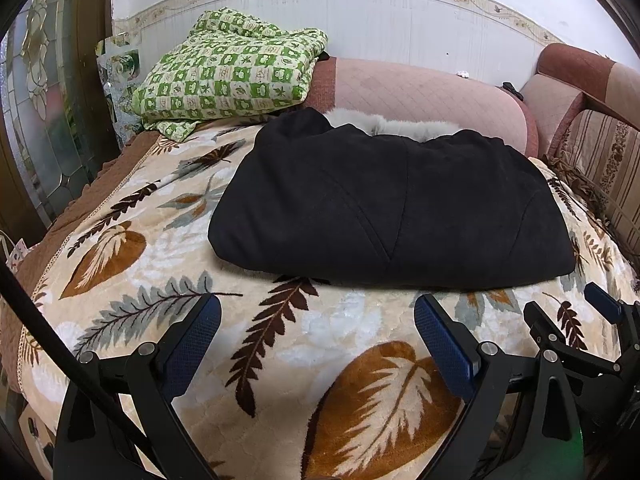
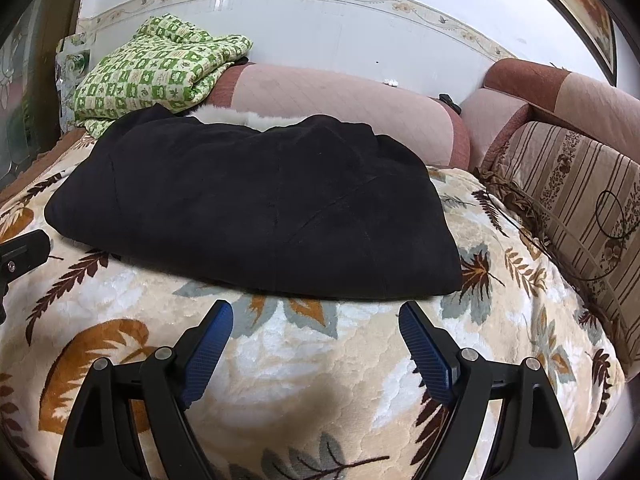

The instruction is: Fold large clothes

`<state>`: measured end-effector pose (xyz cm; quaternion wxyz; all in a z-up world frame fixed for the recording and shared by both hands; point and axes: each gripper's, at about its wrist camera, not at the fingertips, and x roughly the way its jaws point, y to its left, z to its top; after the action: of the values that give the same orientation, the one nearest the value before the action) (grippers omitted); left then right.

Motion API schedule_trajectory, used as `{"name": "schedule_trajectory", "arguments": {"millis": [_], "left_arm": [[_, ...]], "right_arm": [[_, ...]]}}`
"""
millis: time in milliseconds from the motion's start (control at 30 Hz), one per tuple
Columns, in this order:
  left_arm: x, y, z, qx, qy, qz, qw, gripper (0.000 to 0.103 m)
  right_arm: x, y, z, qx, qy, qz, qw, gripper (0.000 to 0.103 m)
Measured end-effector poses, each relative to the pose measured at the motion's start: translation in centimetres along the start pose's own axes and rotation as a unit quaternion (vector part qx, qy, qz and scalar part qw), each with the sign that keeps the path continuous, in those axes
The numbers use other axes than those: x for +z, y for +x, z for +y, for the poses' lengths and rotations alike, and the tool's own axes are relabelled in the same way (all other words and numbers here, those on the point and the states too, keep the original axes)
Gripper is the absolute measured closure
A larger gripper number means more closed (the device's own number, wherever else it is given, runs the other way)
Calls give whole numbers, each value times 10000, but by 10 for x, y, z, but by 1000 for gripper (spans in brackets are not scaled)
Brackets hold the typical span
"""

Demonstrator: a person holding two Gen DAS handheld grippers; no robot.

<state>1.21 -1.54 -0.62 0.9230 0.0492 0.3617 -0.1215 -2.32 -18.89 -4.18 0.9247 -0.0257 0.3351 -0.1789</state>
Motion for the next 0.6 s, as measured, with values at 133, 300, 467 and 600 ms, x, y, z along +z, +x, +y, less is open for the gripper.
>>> {"name": "schedule_trajectory", "arguments": {"millis": [133,300,467,600], "left_arm": [[0,0,0,-16,2,10,10000,6],[0,1,1,-35,1,21,10000,6],[-1,2,0,-34,3,43,10000,6],[-2,4,2,-83,-30,87,9999,6]], "right_arm": [[0,0,0,1,4,3,10000,15],[0,-1,1,-3,-2,-15,10000,15],[0,-1,2,11,13,-5,10000,15],[0,-2,2,14,46,-10,10000,15]]}}
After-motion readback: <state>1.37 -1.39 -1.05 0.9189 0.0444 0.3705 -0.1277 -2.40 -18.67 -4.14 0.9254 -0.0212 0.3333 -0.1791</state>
